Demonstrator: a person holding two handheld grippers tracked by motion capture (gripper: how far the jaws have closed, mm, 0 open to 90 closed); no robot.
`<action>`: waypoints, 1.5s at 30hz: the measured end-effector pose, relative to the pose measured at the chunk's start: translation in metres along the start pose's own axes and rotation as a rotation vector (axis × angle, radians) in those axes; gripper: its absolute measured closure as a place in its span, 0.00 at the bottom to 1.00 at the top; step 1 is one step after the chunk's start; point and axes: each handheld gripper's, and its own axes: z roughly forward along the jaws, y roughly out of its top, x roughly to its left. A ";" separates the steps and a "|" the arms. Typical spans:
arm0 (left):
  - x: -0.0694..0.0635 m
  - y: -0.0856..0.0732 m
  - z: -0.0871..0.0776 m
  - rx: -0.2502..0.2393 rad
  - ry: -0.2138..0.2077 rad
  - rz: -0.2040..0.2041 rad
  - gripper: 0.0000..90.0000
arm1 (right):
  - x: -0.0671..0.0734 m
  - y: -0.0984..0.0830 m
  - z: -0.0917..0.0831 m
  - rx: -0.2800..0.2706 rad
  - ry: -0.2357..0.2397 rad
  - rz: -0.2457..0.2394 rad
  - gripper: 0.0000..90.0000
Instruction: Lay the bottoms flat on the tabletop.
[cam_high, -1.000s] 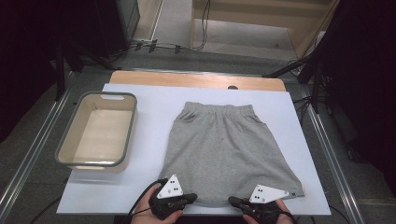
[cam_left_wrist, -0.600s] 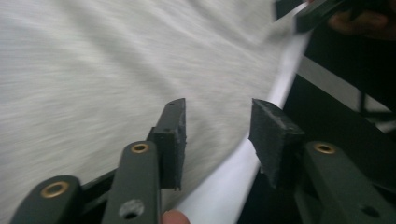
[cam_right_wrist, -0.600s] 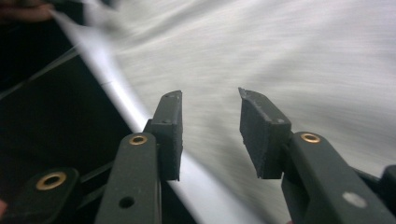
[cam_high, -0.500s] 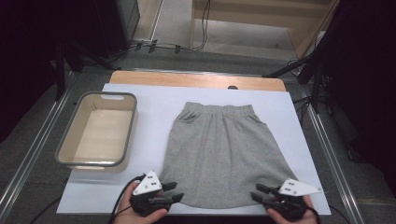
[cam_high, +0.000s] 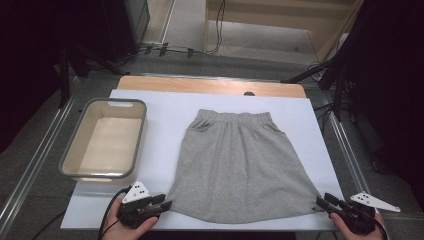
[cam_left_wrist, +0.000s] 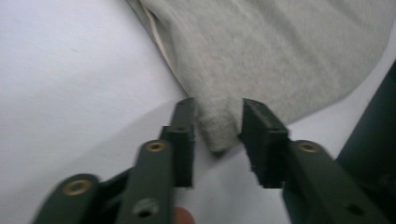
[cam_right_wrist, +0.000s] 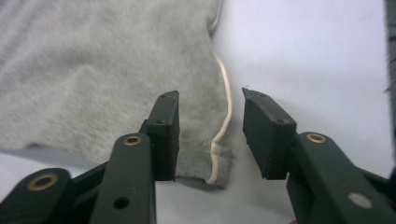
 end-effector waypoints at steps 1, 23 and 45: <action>0.001 0.001 0.000 0.015 -0.009 -0.009 0.87 | 0.000 0.000 0.001 -0.004 0.001 -0.004 0.71; 0.008 -0.011 -0.026 0.059 -0.077 -0.019 0.81 | 0.005 -0.004 -0.028 0.022 -0.066 -0.045 0.71; -0.005 0.059 0.011 -0.178 -0.137 0.054 0.02 | 0.005 0.104 0.068 -0.045 0.005 -0.120 0.71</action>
